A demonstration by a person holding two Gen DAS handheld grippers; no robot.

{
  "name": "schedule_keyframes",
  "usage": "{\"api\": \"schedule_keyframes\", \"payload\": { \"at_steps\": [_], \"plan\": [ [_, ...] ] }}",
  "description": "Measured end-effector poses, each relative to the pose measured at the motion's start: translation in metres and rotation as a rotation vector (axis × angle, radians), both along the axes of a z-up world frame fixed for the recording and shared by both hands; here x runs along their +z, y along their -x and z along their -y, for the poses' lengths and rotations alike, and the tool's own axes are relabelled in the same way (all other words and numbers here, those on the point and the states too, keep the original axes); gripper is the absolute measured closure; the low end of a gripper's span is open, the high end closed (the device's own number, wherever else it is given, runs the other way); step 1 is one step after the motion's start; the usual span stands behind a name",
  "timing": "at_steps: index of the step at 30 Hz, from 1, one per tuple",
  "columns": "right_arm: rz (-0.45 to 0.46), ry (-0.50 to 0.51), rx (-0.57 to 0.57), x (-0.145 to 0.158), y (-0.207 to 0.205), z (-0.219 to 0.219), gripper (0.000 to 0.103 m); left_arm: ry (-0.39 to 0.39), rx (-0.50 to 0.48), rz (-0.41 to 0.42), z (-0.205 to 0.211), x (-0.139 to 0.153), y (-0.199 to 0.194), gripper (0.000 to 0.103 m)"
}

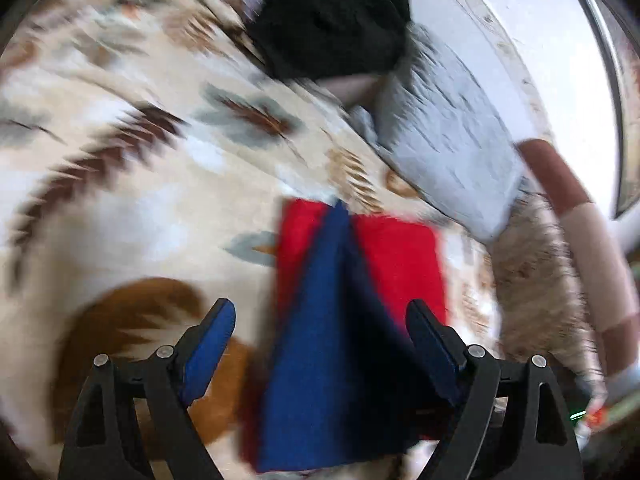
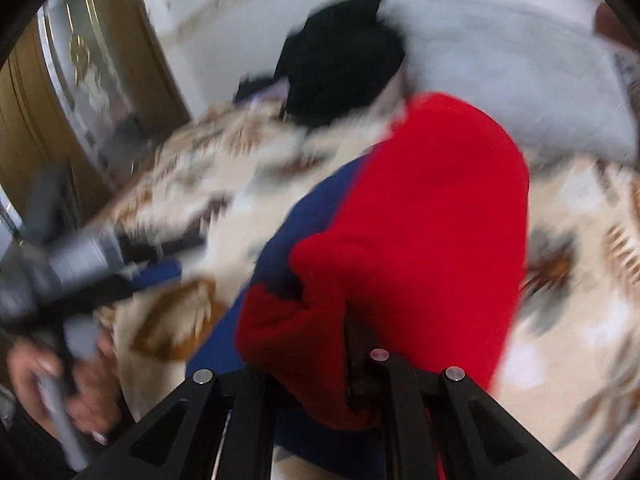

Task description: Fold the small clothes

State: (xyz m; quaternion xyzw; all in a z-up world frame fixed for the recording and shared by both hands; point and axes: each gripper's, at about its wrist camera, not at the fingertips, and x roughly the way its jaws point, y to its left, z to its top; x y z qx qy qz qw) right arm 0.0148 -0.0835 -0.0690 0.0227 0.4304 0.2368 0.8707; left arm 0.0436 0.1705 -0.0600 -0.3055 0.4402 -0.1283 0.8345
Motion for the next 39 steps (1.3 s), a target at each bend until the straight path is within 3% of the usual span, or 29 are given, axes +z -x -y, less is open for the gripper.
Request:
{"api": "schedule_keyframes", "payload": {
  "at_steps": [8,11,12,13,14,15,18,20,22,23,25,26,28,31,32,33,35,37,39],
  "plan": [
    [0.036,-0.009,0.003,0.006,0.012,0.003,0.092,0.126,-0.202,-0.093,0.062,-0.010,-0.047,0.016],
    [0.058,-0.001,0.014,0.009,0.016,0.004,0.092,0.088,-0.194,-0.115,0.072,-0.010,-0.057,0.017],
    [0.062,0.000,0.017,0.008,0.017,0.003,0.092,0.085,-0.205,-0.111,0.074,-0.011,-0.060,0.031],
    [0.064,0.000,0.018,0.007,0.018,0.003,0.092,0.076,-0.234,-0.129,0.080,-0.013,-0.066,0.061],
    [0.067,0.001,0.018,0.006,0.020,0.003,0.092,0.054,-0.246,-0.166,0.085,-0.017,-0.072,0.077],
    [0.072,0.002,0.019,0.006,0.021,0.003,0.092,0.027,-0.244,-0.188,0.086,-0.021,-0.076,0.085],
    [0.090,0.005,0.027,0.009,0.026,-0.001,0.092,0.003,-0.242,-0.117,0.082,-0.006,-0.069,0.088],
    [0.120,0.002,0.031,0.017,0.031,-0.003,0.092,-0.027,-0.264,0.073,0.079,0.032,-0.042,0.088],
    [0.170,-0.014,0.041,0.029,0.042,-0.006,0.092,-0.094,-0.263,0.176,0.076,0.048,-0.023,0.088],
    [0.196,-0.020,0.051,0.033,0.048,-0.009,0.091,-0.114,-0.247,0.178,0.070,0.043,-0.021,0.088],
    [0.216,0.002,0.079,0.031,0.055,-0.022,0.088,-0.128,-0.213,0.103,0.057,0.019,-0.029,0.088],
    [0.196,0.041,0.104,0.020,0.053,-0.033,0.082,-0.135,-0.169,0.018,0.046,-0.006,-0.036,0.088],
    [0.097,0.073,0.169,-0.006,0.049,-0.047,0.072,-0.142,-0.143,-0.028,0.037,-0.027,-0.036,0.088],
    [0.041,0.043,0.167,-0.021,0.054,-0.042,0.070,-0.128,-0.157,0.003,0.039,-0.022,-0.030,0.088],
    [0.047,0.015,0.162,-0.019,0.057,-0.037,0.064,-0.126,-0.162,0.001,0.040,-0.021,-0.030,0.088],
    [0.033,-0.013,0.158,-0.017,0.059,-0.032,0.050,-0.121,-0.165,-0.003,0.039,-0.021,-0.031,0.088],
    [0.027,-0.049,0.162,-0.012,0.065,-0.028,0.037,-0.122,-0.159,-0.022,0.039,-0.020,-0.031,0.088],
    [0.046,-0.067,0.155,-0.006,0.071,-0.023,0.035,-0.140,-0.166,0.014,0.046,-0.009,-0.029,0.088],
    [0.047,-0.081,0.133,-0.007,0.072,-0.016,0.034,-0.184,-0.185,0.105,0.061,0.016,-0.022,0.088]
  ]
}}
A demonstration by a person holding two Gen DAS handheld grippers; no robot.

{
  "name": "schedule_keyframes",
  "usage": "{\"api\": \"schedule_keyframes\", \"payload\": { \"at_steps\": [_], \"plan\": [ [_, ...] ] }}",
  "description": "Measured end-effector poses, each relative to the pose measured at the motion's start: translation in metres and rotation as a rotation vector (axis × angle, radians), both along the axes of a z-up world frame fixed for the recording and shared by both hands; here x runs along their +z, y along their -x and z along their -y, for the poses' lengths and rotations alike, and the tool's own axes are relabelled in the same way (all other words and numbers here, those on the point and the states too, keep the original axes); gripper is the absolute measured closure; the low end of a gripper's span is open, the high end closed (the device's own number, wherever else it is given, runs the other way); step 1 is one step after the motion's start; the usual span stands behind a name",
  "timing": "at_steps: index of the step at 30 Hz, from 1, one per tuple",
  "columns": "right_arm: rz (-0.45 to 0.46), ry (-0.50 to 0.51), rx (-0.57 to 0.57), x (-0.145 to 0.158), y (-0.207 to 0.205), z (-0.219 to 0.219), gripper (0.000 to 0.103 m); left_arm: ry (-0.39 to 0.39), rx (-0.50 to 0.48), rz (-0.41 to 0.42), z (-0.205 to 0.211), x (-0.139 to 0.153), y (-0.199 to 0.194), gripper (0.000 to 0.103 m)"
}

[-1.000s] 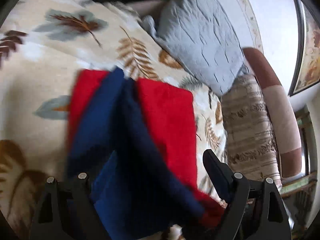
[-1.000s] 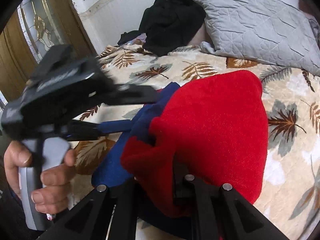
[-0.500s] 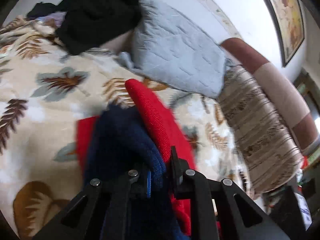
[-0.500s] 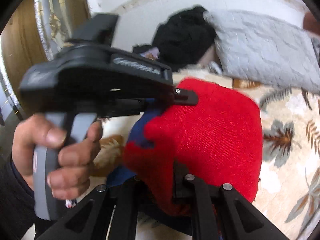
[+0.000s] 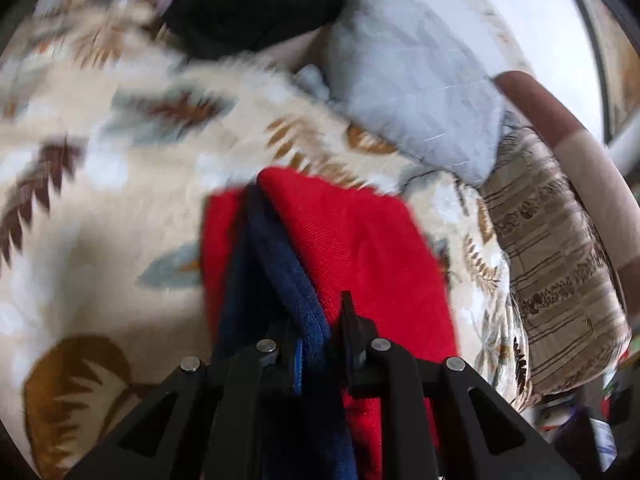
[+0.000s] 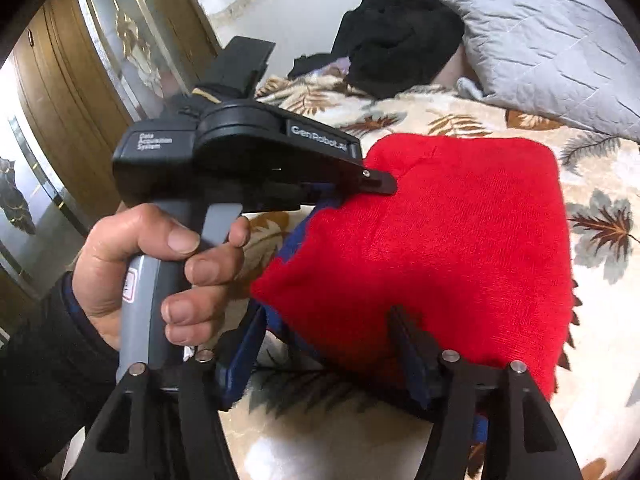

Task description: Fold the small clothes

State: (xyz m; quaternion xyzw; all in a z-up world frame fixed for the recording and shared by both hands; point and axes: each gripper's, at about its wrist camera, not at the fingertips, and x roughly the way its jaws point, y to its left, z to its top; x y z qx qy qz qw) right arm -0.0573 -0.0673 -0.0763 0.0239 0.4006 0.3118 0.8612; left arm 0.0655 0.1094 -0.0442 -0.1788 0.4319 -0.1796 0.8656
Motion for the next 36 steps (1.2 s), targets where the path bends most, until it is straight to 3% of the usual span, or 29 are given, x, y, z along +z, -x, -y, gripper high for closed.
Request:
{"api": "schedule_keyframes", "payload": {
  "at_steps": [3,5,7,9,11,14,18,21,24,25,28,30,32,36],
  "plan": [
    [-0.028,0.007,-0.031,-0.009,-0.002,0.007,0.034,-0.088,-0.078,0.223,0.024,0.039,0.027,0.088],
    [-0.014,-0.017,-0.037,-0.006,-0.002,0.011,0.034,-0.151,-0.073,0.268,0.029,0.039,0.034,0.087],
    [-0.025,-0.012,-0.028,-0.006,-0.003,0.009,0.034,-0.153,-0.017,0.168,0.017,0.010,0.021,0.087],
    [-0.052,-0.003,-0.029,-0.013,-0.005,0.011,0.034,-0.141,0.059,-0.065,-0.004,-0.040,0.000,0.086],
    [-0.059,0.013,-0.013,-0.018,-0.005,0.009,0.034,-0.042,0.071,-0.055,-0.014,-0.039,0.003,0.086],
    [-0.037,0.040,0.004,-0.017,-0.001,0.005,0.029,-0.011,0.041,-0.081,-0.014,-0.033,-0.007,0.084],
    [-0.049,0.041,0.001,-0.018,-0.004,0.006,0.028,0.053,0.077,-0.132,-0.025,-0.035,-0.022,0.069],
    [-0.052,0.034,0.006,-0.019,-0.008,0.011,0.028,0.112,0.109,-0.155,-0.032,-0.036,-0.030,0.067],
    [-0.051,0.036,0.013,-0.021,-0.016,0.010,0.028,0.144,0.129,-0.139,-0.031,-0.032,-0.037,0.071],
    [-0.052,0.035,0.014,-0.021,-0.016,0.011,0.028,0.154,0.134,-0.099,-0.033,-0.026,-0.038,0.086],
    [-0.058,0.032,0.017,-0.022,-0.026,0.011,0.028,0.149,0.108,-0.015,-0.030,-0.011,-0.035,0.086],
    [-0.059,0.029,0.016,-0.023,-0.026,0.011,0.028,0.106,0.085,0.031,-0.023,-0.007,-0.031,0.086],
    [-0.059,0.028,0.014,-0.024,-0.028,0.011,0.028,0.069,0.100,-0.007,-0.022,-0.019,-0.036,0.085],
    [-0.053,0.039,0.025,-0.025,-0.026,0.008,0.026,0.085,0.117,-0.086,-0.028,-0.037,-0.046,0.080]
  ]
}}
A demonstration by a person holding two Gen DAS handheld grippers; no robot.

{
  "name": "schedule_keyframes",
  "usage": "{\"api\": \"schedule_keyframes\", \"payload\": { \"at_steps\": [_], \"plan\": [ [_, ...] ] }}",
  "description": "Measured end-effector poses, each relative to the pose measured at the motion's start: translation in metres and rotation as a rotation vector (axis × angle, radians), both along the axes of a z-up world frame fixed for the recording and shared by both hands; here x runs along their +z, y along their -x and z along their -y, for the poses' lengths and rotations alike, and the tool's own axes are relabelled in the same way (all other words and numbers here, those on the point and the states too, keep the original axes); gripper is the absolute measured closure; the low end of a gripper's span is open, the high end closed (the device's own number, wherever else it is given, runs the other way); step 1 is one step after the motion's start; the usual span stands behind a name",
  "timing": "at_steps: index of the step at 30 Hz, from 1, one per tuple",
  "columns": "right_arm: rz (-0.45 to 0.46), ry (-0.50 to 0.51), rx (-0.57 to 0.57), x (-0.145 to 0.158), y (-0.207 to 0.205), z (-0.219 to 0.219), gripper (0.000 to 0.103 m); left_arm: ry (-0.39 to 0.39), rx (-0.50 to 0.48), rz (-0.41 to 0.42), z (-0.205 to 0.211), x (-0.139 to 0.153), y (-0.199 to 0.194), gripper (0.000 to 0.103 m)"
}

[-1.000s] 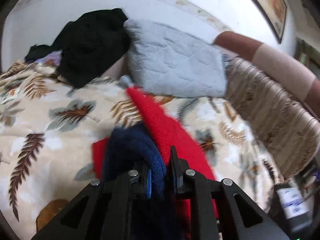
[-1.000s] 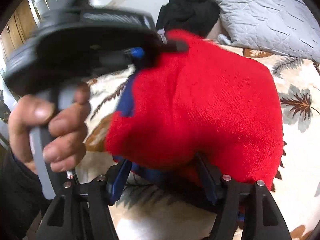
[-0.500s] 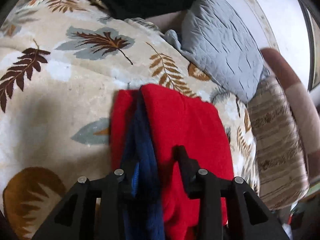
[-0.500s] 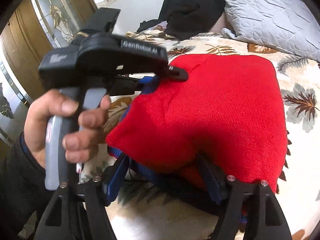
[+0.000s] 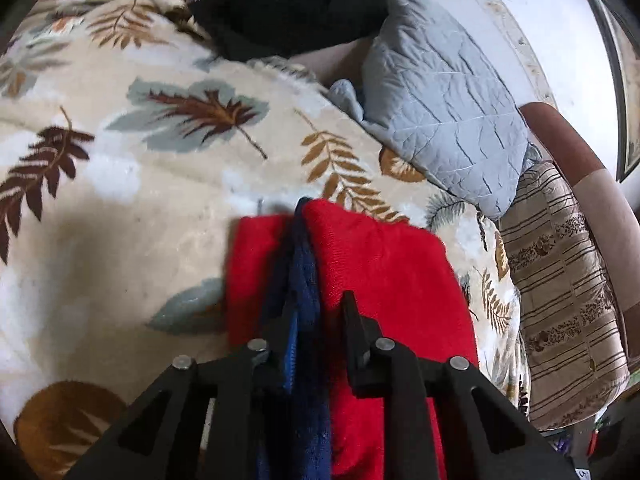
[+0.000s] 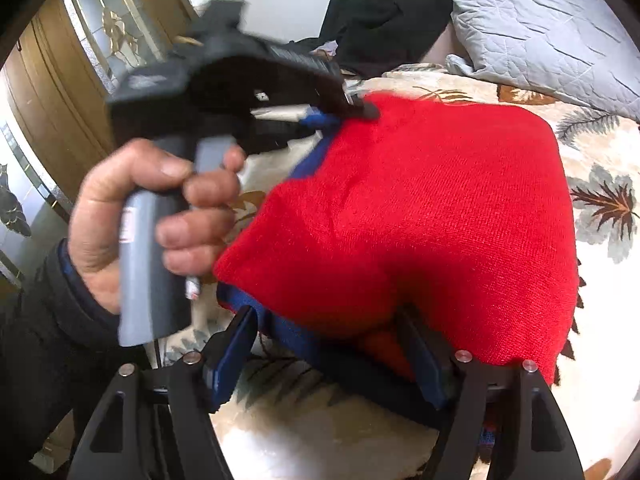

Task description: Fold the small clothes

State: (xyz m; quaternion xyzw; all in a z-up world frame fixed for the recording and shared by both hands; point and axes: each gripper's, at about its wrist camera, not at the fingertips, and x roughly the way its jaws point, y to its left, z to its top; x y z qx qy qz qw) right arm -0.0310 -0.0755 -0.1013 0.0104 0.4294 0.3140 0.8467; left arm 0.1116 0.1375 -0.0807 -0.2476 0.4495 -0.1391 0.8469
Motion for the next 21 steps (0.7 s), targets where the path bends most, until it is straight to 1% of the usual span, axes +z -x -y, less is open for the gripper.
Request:
{"api": "schedule_keyframes", "payload": {
  "at_steps": [1,2,3,4,5,7,8,9,11,12,13,14,15,16,17,18,20,21],
  "plan": [
    [0.002,0.000,0.003,0.000,-0.001,0.000,0.026,0.011,-0.003,-0.008,-0.001,-0.001,0.000,0.071],
    [0.003,-0.002,0.003,-0.001,-0.002,0.001,0.026,0.032,-0.008,-0.029,-0.001,-0.002,-0.005,0.066],
    [0.004,-0.007,0.003,-0.002,-0.003,0.001,0.025,0.053,-0.016,-0.043,-0.001,-0.003,-0.008,0.057],
    [0.005,-0.008,0.003,-0.002,-0.003,0.000,0.024,0.060,-0.015,-0.045,-0.001,-0.004,-0.010,0.057],
    [0.006,-0.007,0.002,-0.003,-0.002,-0.001,0.023,0.054,-0.010,-0.040,0.000,-0.003,-0.012,0.058],
    [0.010,-0.001,0.005,-0.003,-0.001,-0.002,0.023,0.019,-0.015,-0.027,0.003,0.001,-0.014,0.088],
    [0.009,-0.002,0.006,-0.003,-0.001,-0.002,0.023,0.021,-0.010,-0.007,0.003,0.005,-0.011,0.088],
    [0.006,-0.005,0.008,-0.003,0.000,-0.002,0.023,0.022,-0.010,0.047,0.002,0.015,-0.001,0.088],
    [-0.005,-0.013,0.007,-0.002,-0.001,0.000,0.023,-0.031,-0.006,0.159,0.003,0.038,0.024,0.088],
    [-0.013,-0.018,0.003,-0.001,-0.001,0.001,0.023,-0.046,0.006,0.190,0.002,0.042,0.034,0.088],
    [-0.025,-0.030,-0.002,0.002,-0.001,0.003,0.023,-0.055,0.020,0.196,0.000,0.041,0.038,0.088],
    [-0.029,-0.039,0.000,0.004,-0.001,0.004,0.023,-0.074,0.031,0.169,-0.003,0.032,0.037,0.088],
    [-0.029,-0.058,0.005,0.006,0.002,0.006,0.023,-0.083,0.031,0.115,-0.005,0.020,0.030,0.087],
    [-0.030,-0.065,0.005,0.006,0.003,0.007,0.023,-0.075,0.025,0.018,-0.009,-0.002,0.020,0.087],
    [-0.036,-0.073,0.004,0.007,0.005,0.008,0.023,-0.059,0.034,-0.006,-0.012,-0.010,0.016,0.085],
    [-0.046,-0.085,0.008,0.007,0.007,0.010,0.023,-0.037,0.040,0.002,-0.016,-0.013,0.016,0.080],
    [-0.053,-0.106,0.006,0.011,0.011,0.015,0.023,0.005,0.046,-0.017,-0.022,-0.015,0.015,0.077],
    [-0.055,-0.119,-0.001,0.014,0.012,0.019,0.023,0.005,0.048,-0.026,-0.024,-0.016,0.014,0.073]
  ]
}}
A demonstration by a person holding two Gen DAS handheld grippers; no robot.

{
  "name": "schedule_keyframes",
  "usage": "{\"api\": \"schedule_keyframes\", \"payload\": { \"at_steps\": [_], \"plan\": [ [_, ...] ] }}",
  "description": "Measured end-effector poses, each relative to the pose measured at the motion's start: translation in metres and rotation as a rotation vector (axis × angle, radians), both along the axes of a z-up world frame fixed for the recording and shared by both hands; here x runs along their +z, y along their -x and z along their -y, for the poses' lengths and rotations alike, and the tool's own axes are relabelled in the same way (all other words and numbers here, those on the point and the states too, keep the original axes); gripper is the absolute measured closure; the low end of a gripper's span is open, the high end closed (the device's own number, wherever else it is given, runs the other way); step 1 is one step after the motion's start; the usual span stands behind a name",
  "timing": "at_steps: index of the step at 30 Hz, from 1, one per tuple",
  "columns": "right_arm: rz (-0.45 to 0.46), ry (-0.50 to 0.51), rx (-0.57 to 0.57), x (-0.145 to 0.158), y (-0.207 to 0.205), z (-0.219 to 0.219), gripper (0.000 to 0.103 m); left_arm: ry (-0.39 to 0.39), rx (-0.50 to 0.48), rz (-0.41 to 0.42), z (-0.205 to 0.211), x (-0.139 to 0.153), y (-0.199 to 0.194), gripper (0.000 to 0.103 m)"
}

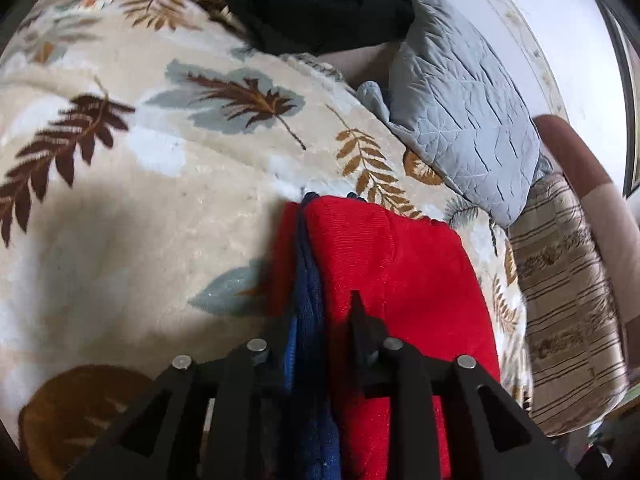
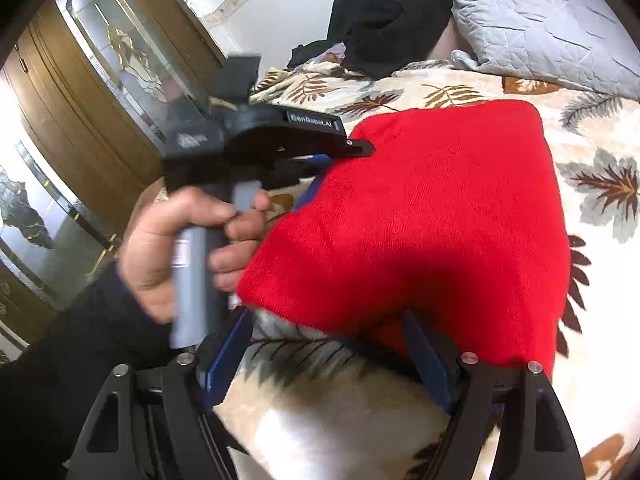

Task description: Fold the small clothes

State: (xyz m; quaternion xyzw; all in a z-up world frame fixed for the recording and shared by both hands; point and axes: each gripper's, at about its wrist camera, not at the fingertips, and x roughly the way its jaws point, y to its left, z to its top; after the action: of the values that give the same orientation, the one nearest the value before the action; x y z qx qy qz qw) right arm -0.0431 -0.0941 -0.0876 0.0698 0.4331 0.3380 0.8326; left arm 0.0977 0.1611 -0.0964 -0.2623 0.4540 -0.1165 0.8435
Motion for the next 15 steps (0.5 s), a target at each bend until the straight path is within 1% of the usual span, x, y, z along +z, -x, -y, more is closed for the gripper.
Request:
{"api": "schedule_keyframes", "payload": {
  "at_steps": [1,3,5,7,8,9,10,11,12,13,14,15],
  "plan": [
    [-0.002,-0.019,-0.008,0.003,0.001,0.004,0.023,-0.009,0.002,-0.005,0.001,0.000,0.000,0.064],
    [-0.004,-0.077,-0.035,0.012,0.002,0.016,0.023,-0.044,0.024,-0.012,-0.003,0.007,0.004,0.056],
    [0.004,-0.100,-0.049,0.018,0.002,0.022,0.023,-0.046,0.053,-0.004,-0.008,0.019,0.014,0.057],
    [0.010,-0.123,-0.069,0.023,0.000,0.030,0.023,-0.068,0.061,0.045,-0.010,0.039,0.032,0.058],
    [0.011,-0.137,-0.080,0.024,-0.001,0.035,0.023,-0.077,0.050,0.092,-0.008,0.055,0.048,0.058],
    [0.013,-0.152,-0.095,0.026,0.000,0.042,0.023,-0.076,0.042,0.116,-0.006,0.063,0.056,0.057],
    [0.012,-0.163,-0.109,0.026,0.000,0.047,0.023,-0.078,0.019,0.145,-0.003,0.070,0.067,0.056],
    [0.008,-0.179,-0.127,0.025,0.001,0.054,0.023,-0.089,-0.024,0.178,0.006,0.075,0.081,0.055],
    [-0.008,-0.199,-0.156,0.021,0.000,0.064,0.023,-0.106,-0.044,0.190,0.013,0.075,0.086,0.052],
    [-0.024,-0.213,-0.179,0.018,0.000,0.070,0.023,-0.141,-0.065,0.193,0.022,0.070,0.091,0.051],
    [-0.037,-0.225,-0.194,0.016,-0.002,0.075,0.023,-0.202,-0.089,0.168,0.033,0.056,0.092,0.051],
    [-0.068,-0.255,-0.223,0.011,-0.005,0.084,0.023,-0.283,-0.100,0.115,0.041,0.038,0.089,0.051]
  ]
}}
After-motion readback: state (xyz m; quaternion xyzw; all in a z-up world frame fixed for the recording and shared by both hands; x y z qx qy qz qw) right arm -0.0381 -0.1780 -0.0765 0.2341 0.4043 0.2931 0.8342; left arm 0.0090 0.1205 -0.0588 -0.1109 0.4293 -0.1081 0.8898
